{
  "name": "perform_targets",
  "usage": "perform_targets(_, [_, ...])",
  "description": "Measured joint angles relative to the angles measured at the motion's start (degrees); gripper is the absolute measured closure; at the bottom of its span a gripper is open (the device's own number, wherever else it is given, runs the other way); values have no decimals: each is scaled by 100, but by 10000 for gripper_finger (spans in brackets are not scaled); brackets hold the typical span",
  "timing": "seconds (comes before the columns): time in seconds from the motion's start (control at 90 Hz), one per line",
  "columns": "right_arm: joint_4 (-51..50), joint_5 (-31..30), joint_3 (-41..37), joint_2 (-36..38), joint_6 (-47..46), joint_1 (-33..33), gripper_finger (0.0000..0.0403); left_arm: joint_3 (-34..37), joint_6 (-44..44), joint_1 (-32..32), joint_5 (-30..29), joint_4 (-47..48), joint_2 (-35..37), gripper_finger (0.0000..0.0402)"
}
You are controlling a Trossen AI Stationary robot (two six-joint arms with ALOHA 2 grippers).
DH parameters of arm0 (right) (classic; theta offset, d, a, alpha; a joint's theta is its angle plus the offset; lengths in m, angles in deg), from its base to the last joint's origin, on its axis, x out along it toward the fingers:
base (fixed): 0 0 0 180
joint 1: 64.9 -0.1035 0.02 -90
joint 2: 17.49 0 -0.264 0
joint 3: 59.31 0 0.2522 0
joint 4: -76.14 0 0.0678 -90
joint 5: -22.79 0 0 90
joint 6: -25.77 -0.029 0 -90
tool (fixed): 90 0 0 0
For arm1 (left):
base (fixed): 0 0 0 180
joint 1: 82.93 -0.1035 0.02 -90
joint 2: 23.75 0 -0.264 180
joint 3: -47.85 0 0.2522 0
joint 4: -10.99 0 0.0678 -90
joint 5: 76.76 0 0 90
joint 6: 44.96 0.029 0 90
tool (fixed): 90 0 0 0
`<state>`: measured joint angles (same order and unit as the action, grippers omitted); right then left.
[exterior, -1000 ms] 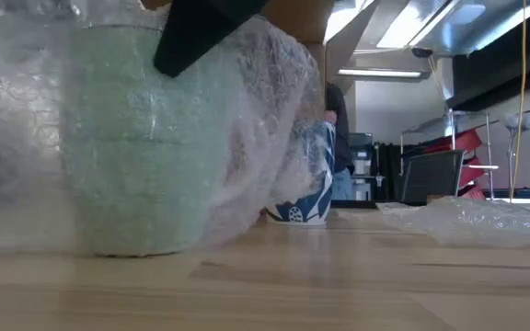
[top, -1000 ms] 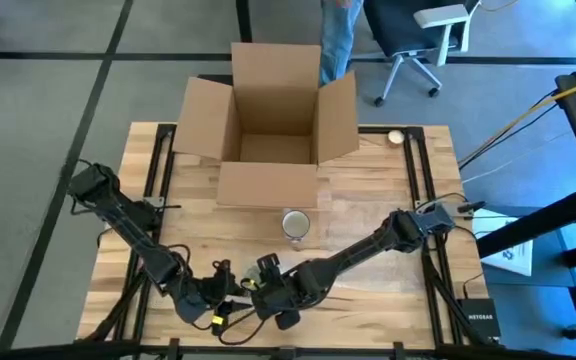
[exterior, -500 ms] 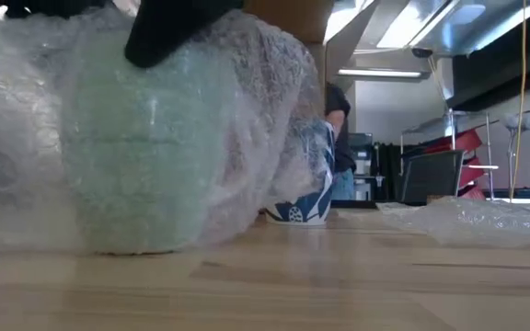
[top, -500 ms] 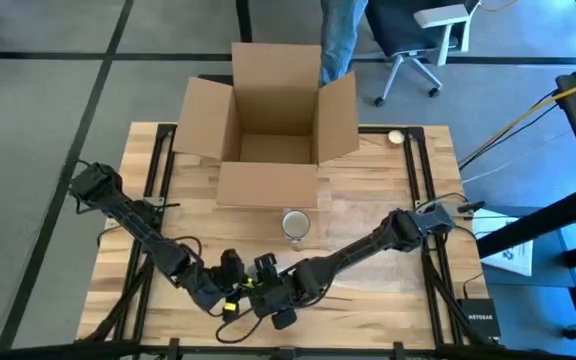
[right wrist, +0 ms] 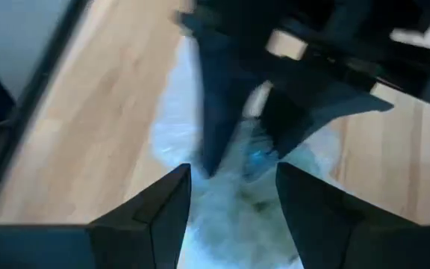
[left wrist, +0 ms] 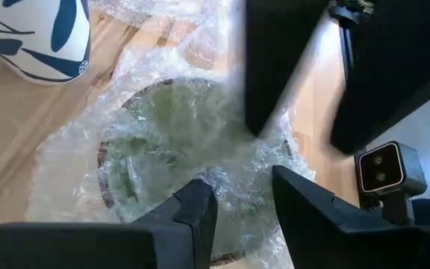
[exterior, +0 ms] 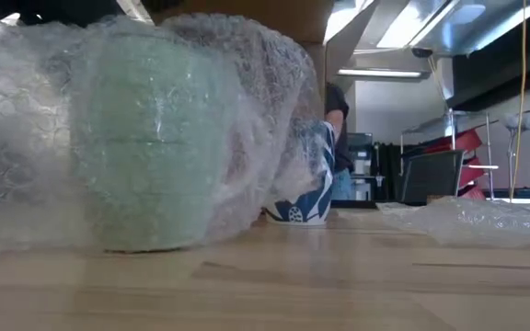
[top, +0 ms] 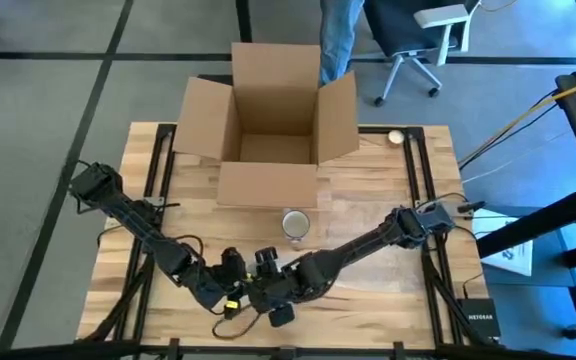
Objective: Wrap mug
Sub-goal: Wrap the green mug with the left side transparent bubble wrap
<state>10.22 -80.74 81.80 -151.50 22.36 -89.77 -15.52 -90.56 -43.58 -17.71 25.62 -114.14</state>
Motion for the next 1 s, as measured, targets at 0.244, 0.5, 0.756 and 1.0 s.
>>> perform_targets(0.244, [738, 429, -808, 28, -107, 200, 248, 9, -13, 39, 6, -4, 19, 290])
perform_targets(0.5, [1114, 743, -1260, 26, -124, 214, 332, 9, -40, 73, 206, -22, 261, 290])
perform_targets(0.756, [1125, 855, -1221, -3, -81, 205, 388, 13, -46, 256, 179, 251, 599, 290])
perform_targets(1.0, [1144, 816, -1140, -20, -77, 207, 399, 13, -279, 307, 118, 378, 641, 290])
